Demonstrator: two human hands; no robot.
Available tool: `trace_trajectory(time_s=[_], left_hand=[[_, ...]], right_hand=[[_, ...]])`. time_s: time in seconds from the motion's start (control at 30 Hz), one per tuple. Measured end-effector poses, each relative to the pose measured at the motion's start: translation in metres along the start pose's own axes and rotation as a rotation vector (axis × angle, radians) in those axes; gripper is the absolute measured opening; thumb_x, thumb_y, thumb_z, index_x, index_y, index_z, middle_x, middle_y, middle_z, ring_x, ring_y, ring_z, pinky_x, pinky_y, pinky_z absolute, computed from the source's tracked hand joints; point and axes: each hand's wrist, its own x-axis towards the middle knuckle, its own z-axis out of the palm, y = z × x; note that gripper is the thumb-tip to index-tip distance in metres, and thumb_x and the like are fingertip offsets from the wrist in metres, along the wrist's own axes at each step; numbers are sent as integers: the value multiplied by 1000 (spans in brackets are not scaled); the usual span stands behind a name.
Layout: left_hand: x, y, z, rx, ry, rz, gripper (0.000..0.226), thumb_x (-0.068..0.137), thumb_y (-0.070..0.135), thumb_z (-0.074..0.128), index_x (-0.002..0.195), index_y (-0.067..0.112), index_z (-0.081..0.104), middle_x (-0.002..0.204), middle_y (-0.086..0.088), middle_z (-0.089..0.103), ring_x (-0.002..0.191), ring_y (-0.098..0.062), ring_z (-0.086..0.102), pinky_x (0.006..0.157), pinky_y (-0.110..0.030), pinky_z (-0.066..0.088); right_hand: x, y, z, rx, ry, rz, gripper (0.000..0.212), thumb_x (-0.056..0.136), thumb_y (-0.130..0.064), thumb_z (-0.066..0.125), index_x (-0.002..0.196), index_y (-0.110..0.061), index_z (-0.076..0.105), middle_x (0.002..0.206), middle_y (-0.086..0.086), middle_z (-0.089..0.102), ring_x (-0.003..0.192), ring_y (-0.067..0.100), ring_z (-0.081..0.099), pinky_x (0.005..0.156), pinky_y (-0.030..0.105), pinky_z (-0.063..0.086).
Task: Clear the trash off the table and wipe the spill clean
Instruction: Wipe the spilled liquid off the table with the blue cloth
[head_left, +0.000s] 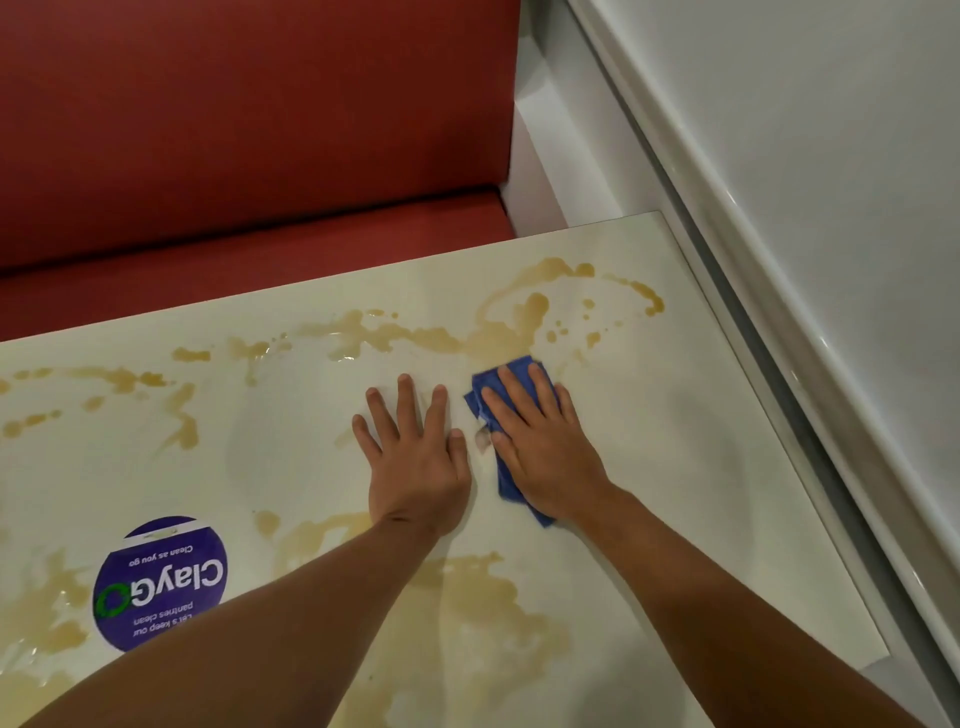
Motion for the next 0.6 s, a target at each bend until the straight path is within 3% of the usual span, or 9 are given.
trace_trajectory(time_s=[0.13, 0.43, 0.6], left_hand=[[-1, 0, -1, 15, -7, 2, 64, 101, 48, 14, 162, 30, 6, 170, -6, -13, 152, -37, -23, 122, -58, -12], [0, 2, -4, 2, -10, -4, 63, 105, 47, 22, 162, 29, 5, 170, -7, -13, 152, -39, -23, 122, -59, -14], [-1, 2, -3, 9, -13, 2, 64, 104, 47, 22, 162, 28, 6, 170, -8, -12, 152, -40, -22, 122, -60, -11]], right_hand=[[6, 1, 2, 3, 7, 1, 59, 108, -44, 20, 162, -20, 24, 172, 4, 9, 157, 35, 1, 125, 56, 16], [-164, -8, 29, -14, -17, 54, 56, 109, -36, 28, 161, -14, 27, 170, 12, 13, 156, 43, 7, 116, 59, 23], [-129, 2, 20, 48, -18, 162, 56, 109, -42, 23, 162, -23, 24, 171, 4, 12, 158, 33, 2, 122, 54, 17]])
